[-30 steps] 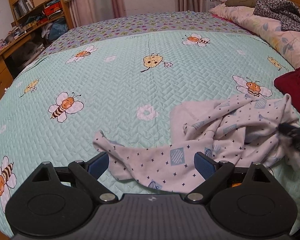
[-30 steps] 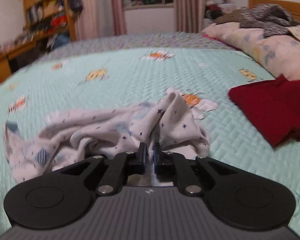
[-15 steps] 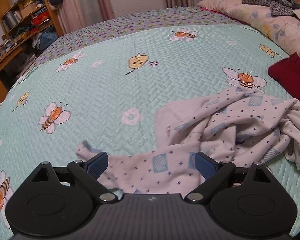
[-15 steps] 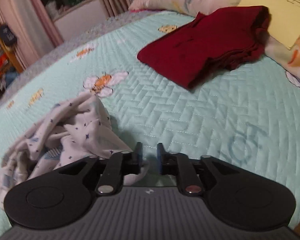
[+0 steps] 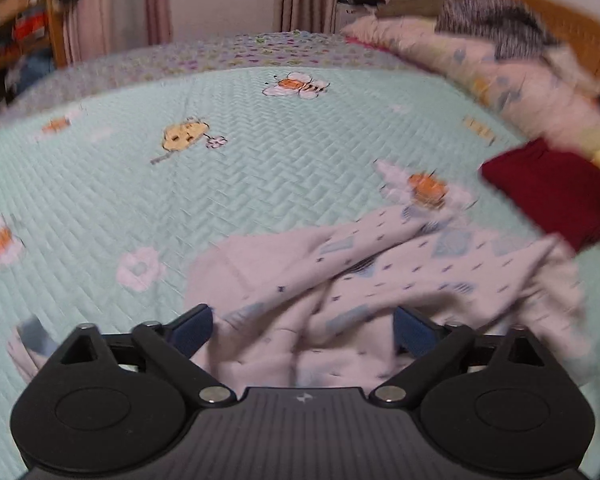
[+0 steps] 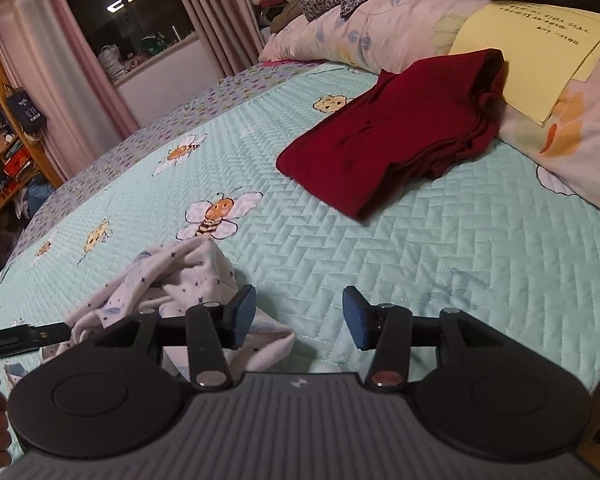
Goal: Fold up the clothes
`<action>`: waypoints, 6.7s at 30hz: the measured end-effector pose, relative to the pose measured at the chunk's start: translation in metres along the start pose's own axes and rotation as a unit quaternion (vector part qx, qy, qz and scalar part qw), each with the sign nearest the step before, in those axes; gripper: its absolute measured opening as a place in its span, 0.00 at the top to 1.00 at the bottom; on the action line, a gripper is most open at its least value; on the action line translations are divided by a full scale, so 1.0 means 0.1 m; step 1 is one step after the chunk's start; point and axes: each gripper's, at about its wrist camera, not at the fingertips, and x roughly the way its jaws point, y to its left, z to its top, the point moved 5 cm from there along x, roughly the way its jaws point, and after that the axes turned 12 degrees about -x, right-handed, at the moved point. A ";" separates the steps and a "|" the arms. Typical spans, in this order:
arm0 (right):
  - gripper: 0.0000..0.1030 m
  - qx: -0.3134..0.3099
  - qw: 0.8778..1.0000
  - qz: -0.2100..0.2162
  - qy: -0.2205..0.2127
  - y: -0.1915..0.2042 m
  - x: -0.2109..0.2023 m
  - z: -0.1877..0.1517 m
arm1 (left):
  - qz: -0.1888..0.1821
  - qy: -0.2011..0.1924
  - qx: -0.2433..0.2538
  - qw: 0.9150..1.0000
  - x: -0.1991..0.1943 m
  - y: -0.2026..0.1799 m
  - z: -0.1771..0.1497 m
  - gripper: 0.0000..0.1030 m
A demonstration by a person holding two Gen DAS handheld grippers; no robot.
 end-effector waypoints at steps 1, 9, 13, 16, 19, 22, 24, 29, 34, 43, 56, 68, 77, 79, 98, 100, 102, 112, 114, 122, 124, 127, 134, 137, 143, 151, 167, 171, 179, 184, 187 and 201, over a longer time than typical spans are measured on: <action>0.51 0.002 1.000 0.001 0.004 0.00 0.01 -0.01 | 0.017 0.009 0.014 1.000 0.07 0.00 -0.01 0.37; 0.50 -0.015 1.000 0.007 0.007 0.15 0.03 -0.05 | -0.019 -0.012 -0.052 0.998 -0.19 0.29 0.09 0.93; 0.50 -0.034 0.999 0.021 0.007 0.30 0.05 -0.07 | -0.058 -0.101 -0.136 0.984 -0.84 0.79 0.38 0.93; 0.50 -0.044 0.998 0.038 0.011 0.42 0.08 -0.09 | -0.040 -0.160 -0.172 0.971 -1.26 1.23 0.48 0.93; 0.46 -0.064 0.996 0.062 0.019 0.58 0.12 -0.13 | 0.026 -0.145 -0.201 0.968 -1.29 1.66 0.41 0.92; 0.42 -0.100 0.990 0.092 0.024 0.79 0.15 -0.16 | 0.055 -0.076 -0.226 0.970 -1.06 1.99 0.17 0.89; 0.40 -0.144 0.983 0.113 0.012 0.99 0.12 -0.17 | 0.045 -0.040 -0.232 0.971 -0.94 2.09 -0.02 0.86; 0.27 -0.325 0.931 0.160 -0.039 1.63 -0.11 -0.36 | 0.046 -0.052 -0.178 0.982 -1.06 2.04 -0.25 0.76; 0.27 -0.527 0.834 0.151 -0.067 2.13 -0.17 -0.79 | 0.026 -0.080 -0.155 0.984 -1.30 1.99 -0.26 0.60; 0.95 -0.530 0.832 0.150 -0.068 2.33 -0.10 -0.55 | 0.016 -0.092 -0.128 0.987 -1.44 1.94 -0.34 0.48; 0.63 -0.214 0.973 0.067 -0.046 1.81 0.76 0.85 | 0.012 -0.083 -0.019 0.996 -1.13 1.23 -0.32 0.35; 0.57 -0.436 0.889 0.115 -0.076 2.58 0.60 -0.09 | 0.037 -0.057 -0.012 0.998 -0.85 1.11 -0.38 0.36; 0.47 -0.520 0.844 0.110 -0.075 2.78 0.76 -0.26 | 0.029 -0.055 -0.021 0.998 -1.02 1.22 -0.48 0.29; 0.46 -0.538 0.834 0.086 -0.085 2.78 0.76 -0.30 | 0.028 -0.054 -0.025 0.998 -1.02 1.22 -0.47 0.29; 0.88 -0.428 0.876 0.127 -0.185 2.64 0.02 0.32 | 0.093 -0.145 0.054 0.984 -1.29 1.02 -0.49 0.25; 0.88 -0.396 0.880 0.155 -0.211 2.57 -0.34 0.50 | 0.108 -0.186 0.114 0.970 -1.34 0.83 -0.53 0.25; 0.88 -0.373 0.883 0.174 -0.224 2.52 -0.58 0.63 | 0.122 -0.219 0.182 0.951 -1.36 0.59 -0.63 0.24; 0.88 -0.320 0.895 0.220 -0.220 2.48 -1.05 0.72 | 0.099 -0.267 0.323 0.903 -1.26 -0.19 -1.05 0.13; 0.88 -0.321 0.893 0.224 -0.222 2.51 -1.16 0.68 | 0.121 -0.275 0.320 0.898 -1.18 -0.24 -1.03 0.20; 0.88 -0.355 0.884 0.141 -0.269 2.22 -1.35 0.58 | 0.156 -0.315 0.201 0.914 -1.59 0.32 -0.61 0.97; 0.88 -0.354 0.885 0.126 -0.275 2.16 -1.41 0.57 | 0.127 -0.363 0.171 0.907 -2.05 0.39 -0.47 0.97; 0.88 -0.324 0.881 0.157 -0.307 2.07 -1.66 0.76 | 0.092 -0.428 0.136 0.889 -2.77 0.46 -0.21 0.97; 0.88 -0.252 0.844 0.258 -0.396 2.12 -2.22 1.53 | 0.034 -0.501 0.095 0.860 -3.62 0.54 0.55 0.96; 0.85 -0.266 0.860 0.226 -0.373 2.32 -1.79 1.79 | 0.077 -0.457 0.093 0.881 -3.23 0.59 0.96 0.88; 0.50 -0.320 0.919 0.182 -0.143 2.45 -0.18 1.40 | 0.176 -0.169 0.007 0.970 -1.42 1.41 0.90 0.78; 0.48 -0.209 0.965 0.156 0.030 1.50 0.52 0.06 | 0.122 -0.083 -0.142 0.979 -1.11 2.01 -0.51 0.77; 0.89 -0.359 0.917 0.159 -0.061 2.04 -0.10 -0.29 | 0.073 -0.158 -0.125 0.977 -1.49 1.89 -0.46 0.42; 0.89 -0.307 0.929 0.077 -0.191 1.82 -0.48 0.61 | 0.060 -0.156 -0.134 0.977 -1.49 1.85 -0.50 0.36; 0.70 -0.291 0.951 -0.075 -0.078 1.14 0.28 1.01 | 0.043 -0.149 -0.103 0.982 -1.44 1.62 -0.62 0.26; 0.45 -0.178 0.984 -0.007 -0.017 0.96 0.23 0.26 | 0.053 -0.138 -0.103 0.984 -1.35 1.64 -0.64 0.26; 0.43 -0.123 0.984 0.106 0.069 1.02 0.31 -0.15 | 0.057 -0.133 -0.107 0.984 -1.31 1.67 -0.65 0.25; 0.43 -0.263 0.949 0.173 0.029 1.80 0.04 -0.50 | 0.077 -0.119 -0.085 0.986 -1.30 1.67 -0.70 0.19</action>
